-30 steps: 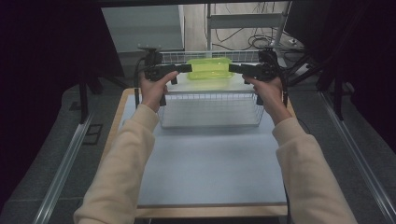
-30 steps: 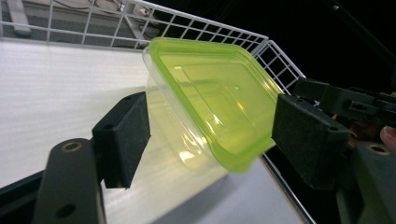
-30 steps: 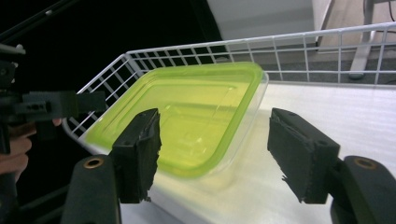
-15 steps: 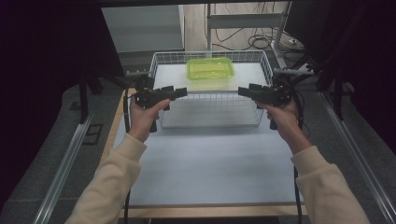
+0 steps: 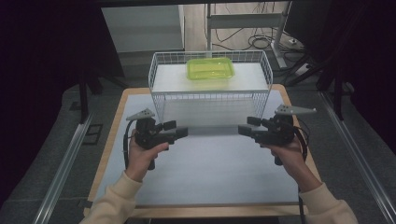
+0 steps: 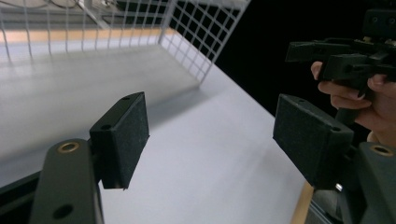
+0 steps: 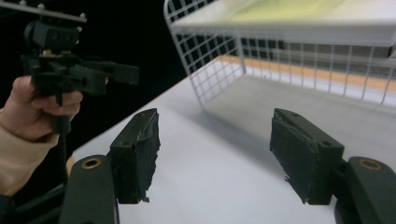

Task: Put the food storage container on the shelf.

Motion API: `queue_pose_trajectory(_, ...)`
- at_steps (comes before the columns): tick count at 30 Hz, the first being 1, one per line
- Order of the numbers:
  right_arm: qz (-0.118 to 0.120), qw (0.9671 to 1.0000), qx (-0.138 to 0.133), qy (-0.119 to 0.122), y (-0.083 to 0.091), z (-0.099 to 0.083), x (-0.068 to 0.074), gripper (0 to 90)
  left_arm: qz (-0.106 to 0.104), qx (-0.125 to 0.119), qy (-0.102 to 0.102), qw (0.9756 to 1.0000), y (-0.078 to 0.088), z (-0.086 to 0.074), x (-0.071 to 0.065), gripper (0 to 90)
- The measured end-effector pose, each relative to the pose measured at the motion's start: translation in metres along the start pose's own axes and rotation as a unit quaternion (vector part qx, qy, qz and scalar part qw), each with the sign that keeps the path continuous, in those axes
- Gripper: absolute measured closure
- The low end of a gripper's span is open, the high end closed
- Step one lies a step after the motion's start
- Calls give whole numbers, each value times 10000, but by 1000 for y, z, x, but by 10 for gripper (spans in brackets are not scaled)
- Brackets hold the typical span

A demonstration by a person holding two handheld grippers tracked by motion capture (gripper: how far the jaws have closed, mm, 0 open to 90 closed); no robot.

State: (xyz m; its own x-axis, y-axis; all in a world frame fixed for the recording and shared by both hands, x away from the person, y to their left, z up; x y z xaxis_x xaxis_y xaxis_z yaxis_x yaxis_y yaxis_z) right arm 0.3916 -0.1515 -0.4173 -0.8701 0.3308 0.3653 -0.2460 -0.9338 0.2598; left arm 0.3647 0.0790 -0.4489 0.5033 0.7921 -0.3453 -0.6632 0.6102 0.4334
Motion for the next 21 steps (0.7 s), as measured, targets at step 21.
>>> queue_pose_trajectory(21,-222,9991,280,-214,11,-91,-13,312,61,537,-219,9983,-10,-82,1,244)
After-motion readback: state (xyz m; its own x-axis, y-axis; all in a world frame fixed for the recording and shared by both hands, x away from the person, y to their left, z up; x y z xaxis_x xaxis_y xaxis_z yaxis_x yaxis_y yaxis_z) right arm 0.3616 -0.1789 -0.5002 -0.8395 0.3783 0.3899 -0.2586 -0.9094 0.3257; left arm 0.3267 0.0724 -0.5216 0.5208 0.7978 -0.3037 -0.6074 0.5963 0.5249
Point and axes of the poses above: each handheld gripper's, and its own axes: y roughly backward along the jaws, z roughly out of its top, x roughly to its left, the point moved 10 cm from there along -y, roughly forward along the jaws, and after that the axes turned 14 degrees about z, right-handed, at the moved point
